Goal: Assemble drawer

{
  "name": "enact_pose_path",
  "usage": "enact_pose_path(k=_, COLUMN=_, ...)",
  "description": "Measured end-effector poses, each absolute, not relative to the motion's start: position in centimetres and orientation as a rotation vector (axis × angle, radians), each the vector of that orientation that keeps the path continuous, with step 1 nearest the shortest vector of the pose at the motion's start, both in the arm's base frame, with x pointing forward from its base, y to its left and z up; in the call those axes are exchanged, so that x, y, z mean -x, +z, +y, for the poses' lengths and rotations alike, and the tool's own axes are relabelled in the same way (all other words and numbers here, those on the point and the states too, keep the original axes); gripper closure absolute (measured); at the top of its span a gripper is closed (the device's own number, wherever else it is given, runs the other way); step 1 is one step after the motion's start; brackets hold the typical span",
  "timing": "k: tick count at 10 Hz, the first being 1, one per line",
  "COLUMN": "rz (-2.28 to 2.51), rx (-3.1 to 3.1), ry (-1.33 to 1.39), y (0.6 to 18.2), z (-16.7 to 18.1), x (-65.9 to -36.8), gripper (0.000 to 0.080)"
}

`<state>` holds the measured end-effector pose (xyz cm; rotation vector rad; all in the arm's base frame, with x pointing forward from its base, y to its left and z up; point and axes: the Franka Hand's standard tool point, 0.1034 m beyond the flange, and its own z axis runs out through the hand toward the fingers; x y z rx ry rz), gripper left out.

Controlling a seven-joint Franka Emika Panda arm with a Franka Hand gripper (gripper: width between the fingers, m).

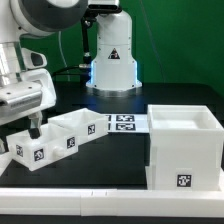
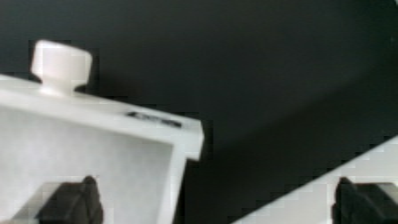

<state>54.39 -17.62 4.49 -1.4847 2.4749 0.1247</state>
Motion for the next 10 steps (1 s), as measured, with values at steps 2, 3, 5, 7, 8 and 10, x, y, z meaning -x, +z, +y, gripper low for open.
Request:
enact_pose_path(k=2, rz=2.482, rx=1.502, ry=0.125, y=3.6, z=-17.1, x=-54.1, gripper=0.0151)
enact_pose_path(k=3, rz=2.485, rx=1.510, ry=0.131, y=3.1, z=-16.8, x=-54.0, gripper=0.0151)
enact_pose_path(k=5, rz=2.489, rx=1.523, ry=0.139, y=2.6, z=-16.6, x=-53.7, gripper=0.0151)
enact_pose_path(k=7, rz=2.483, rx=1.550, ry=0.140, y=2.3, z=-16.4, x=-53.8, gripper=0.0151)
enact_pose_path(k=8, rz=2.483, rx=1.549, ry=0.140, y=2.3, z=-16.5, x=-53.8, gripper=0.0151)
enact_pose_path(k=10, rz=2.484, rx=1.549, ry=0.140, y=2.3, z=-16.5, x=-53.8, gripper=0.0444)
